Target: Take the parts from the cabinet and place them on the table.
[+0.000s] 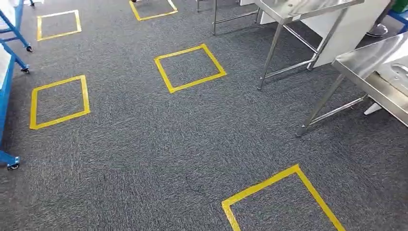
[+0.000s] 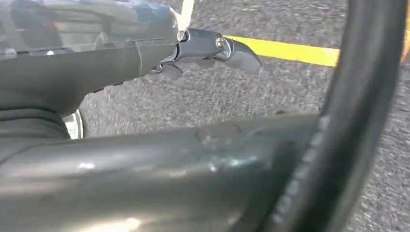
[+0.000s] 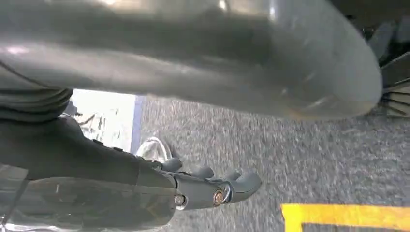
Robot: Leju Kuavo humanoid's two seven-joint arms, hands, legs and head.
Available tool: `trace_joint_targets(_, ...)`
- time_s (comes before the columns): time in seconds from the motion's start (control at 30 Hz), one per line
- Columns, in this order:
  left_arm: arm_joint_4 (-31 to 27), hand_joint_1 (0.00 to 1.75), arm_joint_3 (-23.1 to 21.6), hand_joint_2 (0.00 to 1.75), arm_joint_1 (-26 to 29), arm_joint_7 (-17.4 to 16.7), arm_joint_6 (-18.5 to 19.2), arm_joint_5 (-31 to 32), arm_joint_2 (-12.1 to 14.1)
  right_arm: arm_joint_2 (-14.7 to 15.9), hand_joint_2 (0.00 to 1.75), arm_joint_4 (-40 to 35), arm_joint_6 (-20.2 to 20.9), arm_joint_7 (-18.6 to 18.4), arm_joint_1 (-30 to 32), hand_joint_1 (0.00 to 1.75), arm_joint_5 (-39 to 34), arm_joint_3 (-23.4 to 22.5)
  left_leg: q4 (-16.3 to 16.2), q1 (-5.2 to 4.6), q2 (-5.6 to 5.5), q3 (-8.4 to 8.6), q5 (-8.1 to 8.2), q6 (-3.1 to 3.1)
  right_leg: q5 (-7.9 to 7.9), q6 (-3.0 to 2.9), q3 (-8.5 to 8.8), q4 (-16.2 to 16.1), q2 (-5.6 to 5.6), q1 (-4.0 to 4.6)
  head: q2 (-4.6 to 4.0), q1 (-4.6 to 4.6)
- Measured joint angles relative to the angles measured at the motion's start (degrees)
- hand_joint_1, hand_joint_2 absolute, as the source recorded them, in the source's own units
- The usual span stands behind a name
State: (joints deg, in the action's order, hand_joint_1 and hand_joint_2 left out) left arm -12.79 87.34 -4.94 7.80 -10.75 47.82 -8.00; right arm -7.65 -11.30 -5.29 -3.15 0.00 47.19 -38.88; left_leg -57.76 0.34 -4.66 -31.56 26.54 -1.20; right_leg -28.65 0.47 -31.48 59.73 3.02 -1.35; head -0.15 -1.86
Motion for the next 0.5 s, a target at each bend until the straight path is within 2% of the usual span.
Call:
trace_joint_targets(0.03, 0.0, 0.0, 0.02, 0.0, -0.15, 0.6, 0.4, -0.09, -0.02, 0.0, 0.0, 0.0, 0.11, 0.51, -0.01, 0.0, 0.0, -0.04, -0.77, -0.39, -0.45, -0.43, 0.32, 0.47, -0.7, -0.04, 0.16, -0.92, 0.86, 0.15, 0.0, -0.02)
trace_joint_targets(0.13, 0.0, 0.0, 0.04, 0.0, -0.12, 1.6, 0.76, -0.28, 0.0, -0.05, 0.0, 0.0, 0.16, 1.31, -0.69, 0.0, 0.0, -0.04, -0.25, 0.02, -1.84, -0.84, 0.15, 1.5, -0.73, -0.87, 0.29, -0.74, -0.6, 0.68, 0.0, 0.0)
trace_joint_targets(0.17, -0.02, 0.0, 0.07, 0.0, -0.11, 1.66, 0.83, -0.31, 0.09, -0.16, 0.0, 0.0, 0.15, 1.31, -0.91, 0.0, 0.0, -0.04, -0.34, -0.03, -2.22, -0.78, 0.22, 1.85, -0.39, -1.39, 0.5, -1.31, -1.21, 0.11, 0.0, 0.0)
trace_joint_targets(0.2, 0.0, 0.0, 0.07, 0.0, -0.12, 1.69, 0.98, -0.31, 0.09, -0.24, 0.0, 0.0, 0.13, 1.31, -0.95, 0.0, 0.0, -0.04, -1.57, -0.01, 0.23, -1.03, 0.91, 1.98, -0.26, -1.74, 0.77, -1.6, -1.92, 0.1, 0.0, -0.02)
trace_joint_targets(0.23, 0.0, 0.0, 0.07, 0.0, -0.24, 1.69, 1.01, -0.31, 0.09, -0.26, 0.0, 0.0, 0.09, 1.36, -0.9, 0.0, 0.0, -0.04, -4.45, -0.05, 2.32, -2.45, 2.93, 2.18, -0.31, -2.21, 0.81, -1.63, -2.47, 0.17, 0.0, -0.02)
trace_joint_targets(0.27, 0.0, 0.0, 0.07, 0.0, -0.41, 1.73, 1.05, -0.31, 0.11, -0.26, 0.0, 0.0, 0.11, 1.36, -0.82, 0.0, 0.0, -0.04, -8.51, 0.08, 3.26, -4.48, 5.13, 2.42, -0.39, -2.41, 0.82, -1.6, -3.11, 0.3, 0.0, -0.02)
trace_joint_targets(0.3, -0.02, 0.0, 0.07, 0.0, -0.48, 1.75, 1.05, -0.31, 0.2, -0.26, 0.0, 0.0, 0.11, 1.36, -0.77, 0.0, 0.0, -0.04, -13.27, 0.15, 3.74, -6.82, 7.32, 2.64, -0.48, -2.46, 0.85, -1.58, -3.85, 0.43, 0.0, 0.0)
trace_joint_targets(0.33, 0.0, 0.0, 0.07, 0.0, -0.48, 1.75, 1.09, -0.31, 0.2, -0.26, 0.0, 0.0, 0.11, 1.34, -0.78, 0.0, 0.0, -0.04, -17.14, 0.23, 3.97, -8.79, 8.54, 2.78, -0.58, -2.47, 0.83, -1.56, -4.51, 0.51, 0.0, -0.02)
trace_joint_targets(0.37, -0.02, 0.0, 0.07, 0.0, -0.38, 1.75, 1.09, -0.31, 0.2, -0.26, 0.0, 0.0, 0.13, 1.34, -0.8, 0.0, 0.0, -0.07, -18.44, 0.27, 4.15, -9.51, 8.36, 2.86, -0.66, -2.44, 0.89, -1.54, -5.08, 0.53, 0.0, -0.02)
trace_joint_targets(0.4, 0.0, 0.0, 0.07, 0.0, -0.23, 1.75, 1.09, -0.31, 0.2, -0.29, 0.0, 0.0, 0.13, 1.34, -0.82, 0.0, 0.0, -0.05, -16.71, 0.27, 4.32, -8.71, 6.67, 2.8, -0.82, -2.4, 1.05, -1.54, -5.68, 0.54, 0.0, -0.02)
trace_joint_targets(0.43, -0.02, 0.0, 0.07, 0.0, -0.15, 1.75, 1.11, -0.31, 0.2, -0.29, 0.0, 0.0, 0.13, 1.34, -0.85, 0.0, 0.0, -0.07, -13.17, 0.27, 4.47, -6.91, 4.51, 2.67, -0.95, -2.3, 1.28, -1.54, -6.16, 0.54, 0.0, -0.02)
trace_joint_targets(0.47, -0.02, 0.0, 0.07, 0.0, -0.16, 1.77, 1.13, -0.31, 0.22, -0.33, 0.0, 0.0, 0.13, 1.34, -0.9, 0.0, 0.0, -0.07, -7.37, 0.25, 5.1, -3.9, 1.68, 2.39, -1.18, -2.13, 1.63, -1.54, -6.73, 0.54, 0.0, -0.02)
trace_joint_targets(0.5, -0.02, 0.0, 0.07, 0.0, -0.21, 1.84, 1.22, -0.28, 0.24, -0.4, 0.0, 0.0, 0.13, 1.34, -0.88, 0.0, -0.02, -0.07, -2.32, 0.06, 7.32, -1.2, -0.23, 1.93, -1.39, -1.93, 1.92, -1.55, -7.21, 0.65, 0.0, -0.02)
